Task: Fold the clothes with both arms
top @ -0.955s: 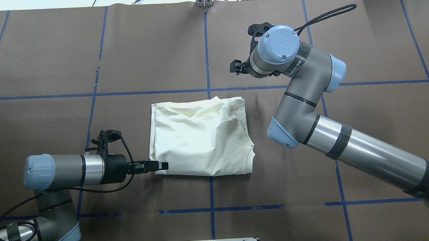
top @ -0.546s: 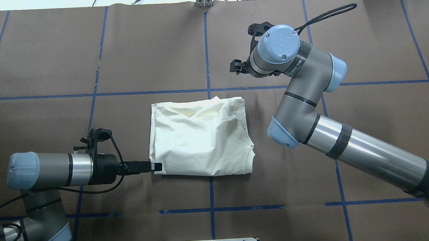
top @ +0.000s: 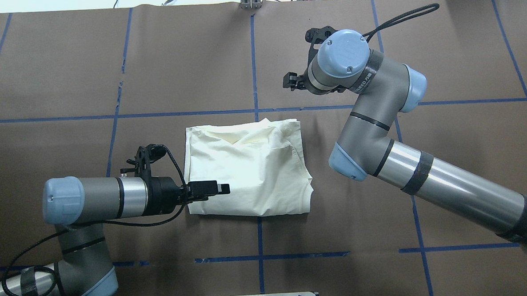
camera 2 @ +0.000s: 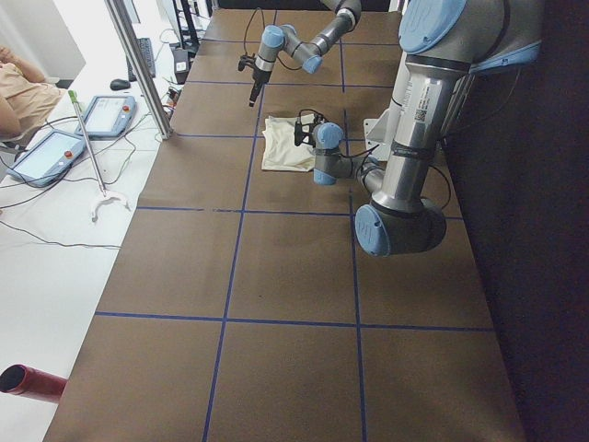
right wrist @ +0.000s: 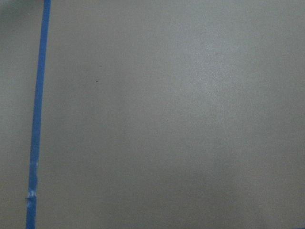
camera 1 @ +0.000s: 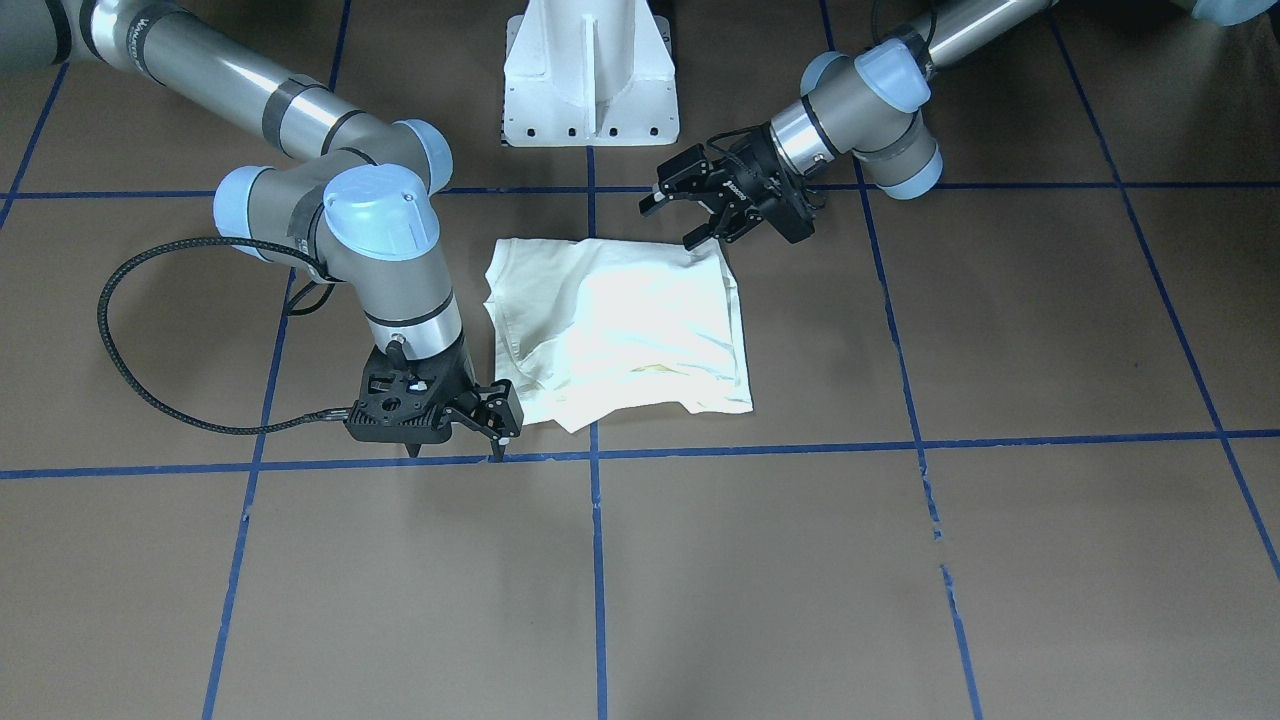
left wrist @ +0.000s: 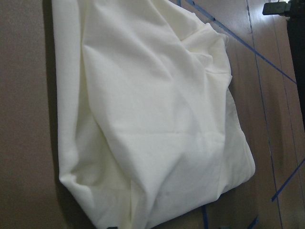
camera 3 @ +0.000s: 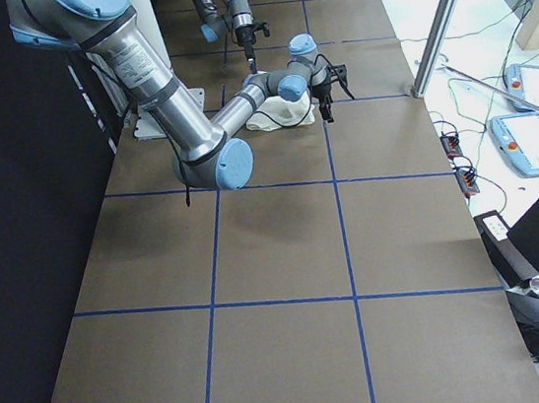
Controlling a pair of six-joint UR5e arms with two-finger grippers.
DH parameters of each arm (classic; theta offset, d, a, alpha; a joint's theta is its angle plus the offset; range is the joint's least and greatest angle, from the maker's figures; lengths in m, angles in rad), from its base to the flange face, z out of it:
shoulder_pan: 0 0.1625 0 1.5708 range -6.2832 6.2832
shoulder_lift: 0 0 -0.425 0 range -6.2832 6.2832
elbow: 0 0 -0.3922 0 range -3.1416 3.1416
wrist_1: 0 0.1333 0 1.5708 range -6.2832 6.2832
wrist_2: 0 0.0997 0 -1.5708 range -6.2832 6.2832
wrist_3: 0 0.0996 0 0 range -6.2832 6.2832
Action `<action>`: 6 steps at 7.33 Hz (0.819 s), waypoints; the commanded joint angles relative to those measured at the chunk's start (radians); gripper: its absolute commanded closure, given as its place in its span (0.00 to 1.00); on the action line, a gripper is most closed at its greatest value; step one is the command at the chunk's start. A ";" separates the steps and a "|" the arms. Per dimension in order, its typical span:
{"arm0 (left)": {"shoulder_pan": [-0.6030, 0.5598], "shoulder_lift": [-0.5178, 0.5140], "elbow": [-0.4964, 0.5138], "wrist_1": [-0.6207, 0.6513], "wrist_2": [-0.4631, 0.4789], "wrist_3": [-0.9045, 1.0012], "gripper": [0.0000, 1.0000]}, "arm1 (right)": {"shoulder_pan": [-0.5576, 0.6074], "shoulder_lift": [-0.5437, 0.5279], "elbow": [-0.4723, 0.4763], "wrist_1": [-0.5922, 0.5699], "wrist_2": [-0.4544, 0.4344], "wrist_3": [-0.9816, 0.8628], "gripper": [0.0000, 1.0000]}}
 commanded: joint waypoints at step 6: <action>0.009 0.048 0.043 0.011 0.026 -0.003 0.00 | 0.001 -0.005 0.001 0.002 0.000 0.000 0.00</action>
